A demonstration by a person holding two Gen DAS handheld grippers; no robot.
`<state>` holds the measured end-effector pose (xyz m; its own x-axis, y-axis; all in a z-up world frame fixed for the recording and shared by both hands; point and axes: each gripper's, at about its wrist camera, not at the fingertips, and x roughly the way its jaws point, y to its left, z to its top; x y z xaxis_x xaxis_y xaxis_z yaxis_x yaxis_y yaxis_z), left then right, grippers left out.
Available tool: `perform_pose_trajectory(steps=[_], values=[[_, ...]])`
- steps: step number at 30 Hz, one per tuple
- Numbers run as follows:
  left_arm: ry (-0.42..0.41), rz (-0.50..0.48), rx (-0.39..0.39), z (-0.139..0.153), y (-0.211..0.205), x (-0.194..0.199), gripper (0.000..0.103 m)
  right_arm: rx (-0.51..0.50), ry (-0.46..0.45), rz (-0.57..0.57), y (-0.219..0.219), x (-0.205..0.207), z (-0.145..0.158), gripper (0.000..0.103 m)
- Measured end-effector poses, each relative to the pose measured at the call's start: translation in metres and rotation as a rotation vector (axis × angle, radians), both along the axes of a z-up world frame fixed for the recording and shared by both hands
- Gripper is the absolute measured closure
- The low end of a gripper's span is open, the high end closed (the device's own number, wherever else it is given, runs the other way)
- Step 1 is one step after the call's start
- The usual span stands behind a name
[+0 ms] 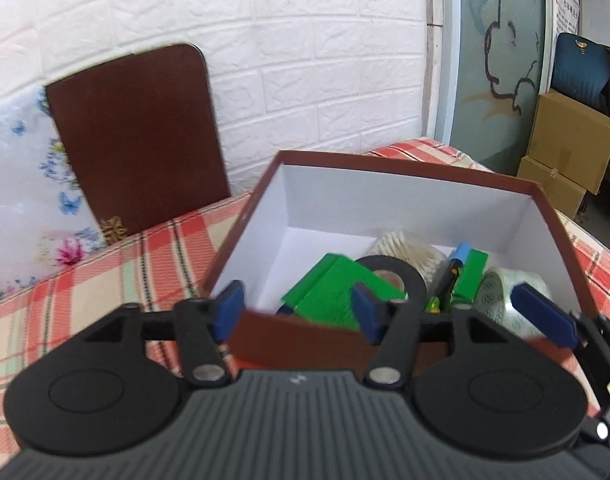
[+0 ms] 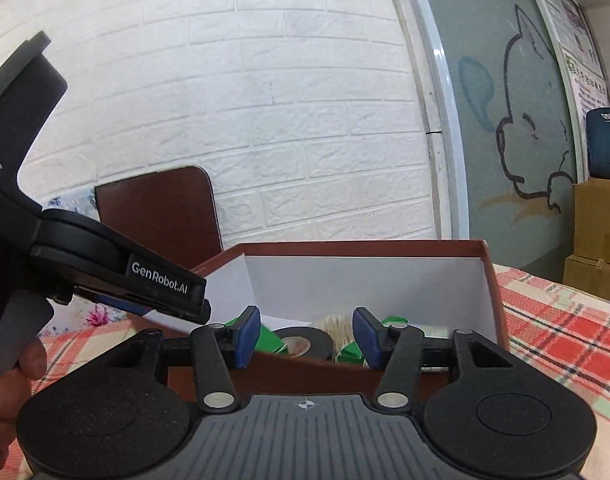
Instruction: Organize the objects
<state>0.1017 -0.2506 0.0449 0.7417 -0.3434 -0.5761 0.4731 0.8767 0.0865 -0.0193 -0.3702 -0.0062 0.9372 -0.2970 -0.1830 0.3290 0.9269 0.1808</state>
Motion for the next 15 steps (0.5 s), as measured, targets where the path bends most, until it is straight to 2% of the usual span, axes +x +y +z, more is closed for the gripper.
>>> perform_pose_trajectory(steps=[4,7,10,15], values=[[0.03,0.02,-0.001,-0.002,0.017,-0.015,0.034,-0.001,0.008,0.013,0.012,-0.02,0.001,0.047],[0.055,0.049,0.014,-0.009,0.031,-0.027,0.034,0.046,0.037,0.03,0.019,-0.032,-0.004,0.047],[0.063,0.071,0.031,-0.015,0.045,-0.037,0.029,0.078,0.078,0.062,0.028,-0.038,-0.011,0.047],[0.076,0.108,0.051,-0.026,0.071,-0.05,0.028,0.089,0.125,0.096,0.045,-0.044,-0.014,0.047]])
